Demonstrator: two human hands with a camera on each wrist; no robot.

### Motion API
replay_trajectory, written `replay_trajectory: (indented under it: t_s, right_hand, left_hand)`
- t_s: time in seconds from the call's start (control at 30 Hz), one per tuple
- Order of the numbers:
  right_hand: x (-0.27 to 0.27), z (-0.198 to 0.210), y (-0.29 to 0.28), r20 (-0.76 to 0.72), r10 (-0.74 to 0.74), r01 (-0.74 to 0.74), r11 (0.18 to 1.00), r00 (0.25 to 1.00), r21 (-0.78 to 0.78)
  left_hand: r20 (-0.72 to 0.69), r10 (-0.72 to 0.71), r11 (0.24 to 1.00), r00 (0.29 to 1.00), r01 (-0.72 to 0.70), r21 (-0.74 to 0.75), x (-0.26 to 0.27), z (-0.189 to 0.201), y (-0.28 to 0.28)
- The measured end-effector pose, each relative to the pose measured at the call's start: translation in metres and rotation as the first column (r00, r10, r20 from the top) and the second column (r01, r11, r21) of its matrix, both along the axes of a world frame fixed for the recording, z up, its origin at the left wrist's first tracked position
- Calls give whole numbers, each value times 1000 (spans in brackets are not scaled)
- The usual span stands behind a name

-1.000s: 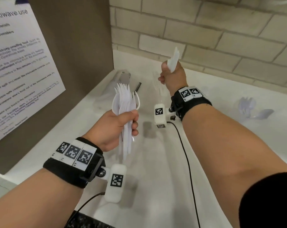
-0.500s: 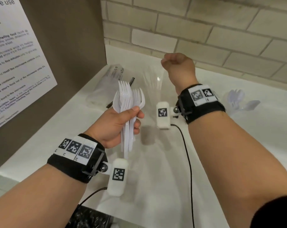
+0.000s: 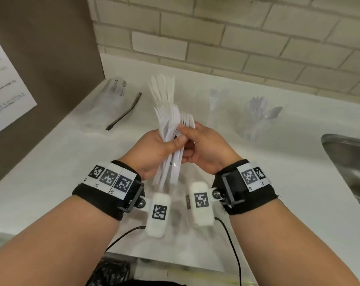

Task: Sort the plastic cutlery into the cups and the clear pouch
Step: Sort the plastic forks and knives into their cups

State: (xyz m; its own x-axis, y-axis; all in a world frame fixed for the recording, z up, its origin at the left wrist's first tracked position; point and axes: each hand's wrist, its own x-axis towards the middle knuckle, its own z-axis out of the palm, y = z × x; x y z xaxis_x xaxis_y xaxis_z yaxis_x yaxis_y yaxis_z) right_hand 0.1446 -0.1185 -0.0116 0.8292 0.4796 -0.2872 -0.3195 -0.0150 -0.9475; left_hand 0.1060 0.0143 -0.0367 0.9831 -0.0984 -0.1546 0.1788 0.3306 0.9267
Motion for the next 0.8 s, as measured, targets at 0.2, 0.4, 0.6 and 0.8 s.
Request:
replay_trajectory:
  t_s: [0.2, 0.4, 0.6, 0.8]
  right_hand:
    - [2, 1, -13, -43, -218, 221, 972, 975, 84]
    - [14, 12, -22, 8, -438, 417, 862, 899, 289]
    - [9, 13, -8, 201, -331, 330, 943, 922, 39]
    - [11, 12, -6, 166, -110, 120, 991, 980, -53]
  left_hand:
    - [-59, -148, 985, 987, 142, -97, -2, 0, -10]
    - [-100, -13, 999, 995, 9, -39, 0, -4, -12]
    - [-91, 85, 994, 992, -78, 78, 2, -6, -11]
    - [-42, 20, 999, 999, -19, 39, -1, -1, -11]
